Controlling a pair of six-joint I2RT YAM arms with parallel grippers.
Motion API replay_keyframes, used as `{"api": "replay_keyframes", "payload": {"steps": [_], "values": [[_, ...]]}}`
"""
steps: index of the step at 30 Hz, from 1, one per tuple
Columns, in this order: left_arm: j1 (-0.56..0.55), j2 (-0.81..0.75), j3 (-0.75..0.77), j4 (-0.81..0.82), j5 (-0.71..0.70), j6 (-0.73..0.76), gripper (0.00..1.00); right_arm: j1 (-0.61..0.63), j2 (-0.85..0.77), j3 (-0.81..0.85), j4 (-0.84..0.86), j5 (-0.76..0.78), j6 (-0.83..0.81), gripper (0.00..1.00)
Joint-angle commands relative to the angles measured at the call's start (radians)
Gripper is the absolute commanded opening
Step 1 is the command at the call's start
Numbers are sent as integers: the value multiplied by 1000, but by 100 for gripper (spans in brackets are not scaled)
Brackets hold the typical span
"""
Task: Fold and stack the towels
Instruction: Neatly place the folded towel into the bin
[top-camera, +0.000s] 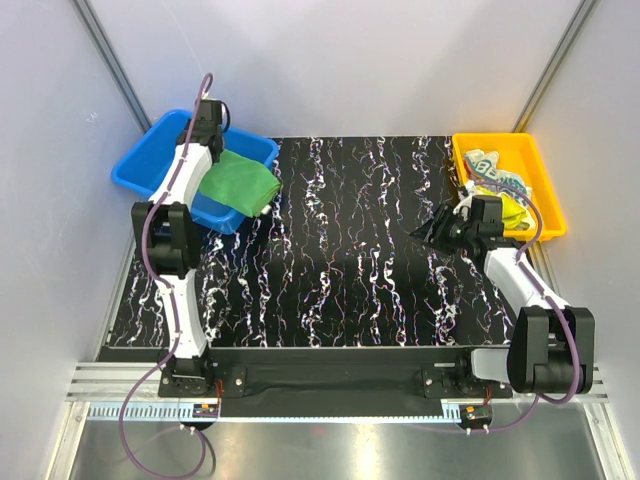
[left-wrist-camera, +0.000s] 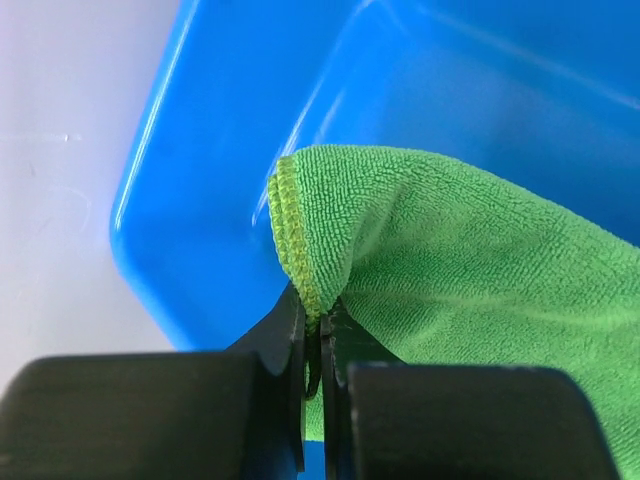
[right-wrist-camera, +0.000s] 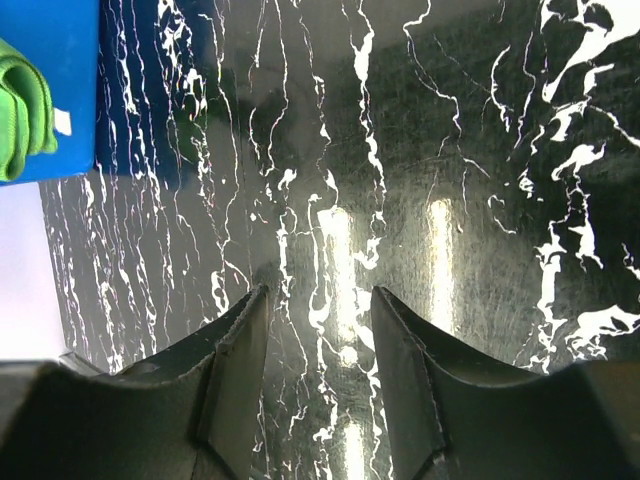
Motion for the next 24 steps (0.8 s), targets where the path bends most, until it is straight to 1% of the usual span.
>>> {"api": "replay_keyframes", "payload": {"steps": [1,6,7,8,9,10,12,15,19,20,21,23,24], "values": [[38,16,36,153,51,8,0,10,-53,-3,92,-9,22,52],[46,87,21,248,67,76,0,10,-75,1,86,-7,18,52],[50,106,43,254,50,77,0,10,-82,2,82,-1,13,52],[53,128,77,218,56,68,0,10,-85,2,82,2,13,52],[53,178,106,202,63,59,0,10,-87,-2,82,5,13,52],[53,194,126,197,68,64,0,10,-90,-2,81,10,10,52],[74,214,113,243,53,80,0,10,-87,3,75,19,7,52],[85,257,120,279,70,90,0,10,-76,3,78,25,5,52],[114,327,201,276,77,97,0,10,-53,8,82,30,4,52],[122,335,209,286,76,94,3,10,-50,8,84,34,4,52],[127,341,215,295,73,91,11,10,-47,6,90,36,5,52],[133,341,217,346,39,111,21,10,-32,8,95,36,5,52],[134,343,219,358,22,120,28,10,-26,9,99,36,5,52]]}}
